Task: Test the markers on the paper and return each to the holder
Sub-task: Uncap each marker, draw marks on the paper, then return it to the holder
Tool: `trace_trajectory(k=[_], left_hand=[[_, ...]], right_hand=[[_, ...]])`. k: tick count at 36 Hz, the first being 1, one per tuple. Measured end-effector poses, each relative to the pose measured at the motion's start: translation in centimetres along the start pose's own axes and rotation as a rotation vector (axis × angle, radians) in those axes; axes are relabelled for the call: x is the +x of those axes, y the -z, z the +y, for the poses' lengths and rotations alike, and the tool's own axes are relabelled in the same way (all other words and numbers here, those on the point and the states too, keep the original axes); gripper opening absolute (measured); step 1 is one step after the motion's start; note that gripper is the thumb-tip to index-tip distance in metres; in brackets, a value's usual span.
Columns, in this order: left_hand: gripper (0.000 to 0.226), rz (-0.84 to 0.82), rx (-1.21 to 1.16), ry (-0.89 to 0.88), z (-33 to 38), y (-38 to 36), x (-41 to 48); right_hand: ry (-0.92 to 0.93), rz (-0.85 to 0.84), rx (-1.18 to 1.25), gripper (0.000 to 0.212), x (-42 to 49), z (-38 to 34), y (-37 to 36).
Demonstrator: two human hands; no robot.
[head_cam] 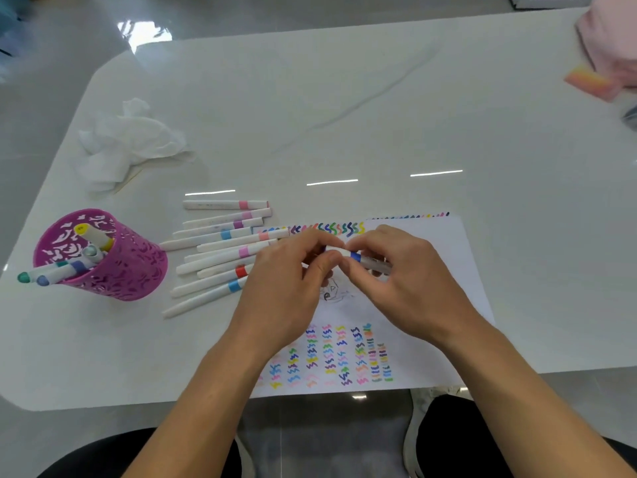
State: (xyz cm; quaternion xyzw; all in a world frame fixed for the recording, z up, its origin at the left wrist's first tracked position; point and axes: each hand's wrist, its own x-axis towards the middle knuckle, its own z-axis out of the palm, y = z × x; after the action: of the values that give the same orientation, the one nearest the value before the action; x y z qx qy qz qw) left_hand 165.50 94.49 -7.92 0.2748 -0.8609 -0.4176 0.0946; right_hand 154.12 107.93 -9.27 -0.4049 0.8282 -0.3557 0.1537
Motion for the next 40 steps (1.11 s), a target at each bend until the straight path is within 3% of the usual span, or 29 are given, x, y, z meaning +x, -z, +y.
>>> trace_trajectory(k=[10,15,24,40], left_hand=[[0.013,-0.09,0.08,0.028,-0.7,-0.64,-0.17],[0.025,-0.147,0.14,-0.035,-0.78,-0.41,-0.15],[0.021,-0.039,0.042,-0.032,-0.92,-0.21,-0.21],[0.022,-0.007,-0.1,0.061,-0.59,-0.37,-0.28]], right_hand=[[-0.023,-0.123,-0.131,0.039,-0.33,0.72,-0.22],[0.008,-0.124,-0.158,0.037,-0.24,0.91,-0.16],[0.026,-0.093,-0.191,0.041,-0.32,0.7,-0.49],[0.018,-0.085,-0.191,0.05,-0.34,0.5,-0.59]])
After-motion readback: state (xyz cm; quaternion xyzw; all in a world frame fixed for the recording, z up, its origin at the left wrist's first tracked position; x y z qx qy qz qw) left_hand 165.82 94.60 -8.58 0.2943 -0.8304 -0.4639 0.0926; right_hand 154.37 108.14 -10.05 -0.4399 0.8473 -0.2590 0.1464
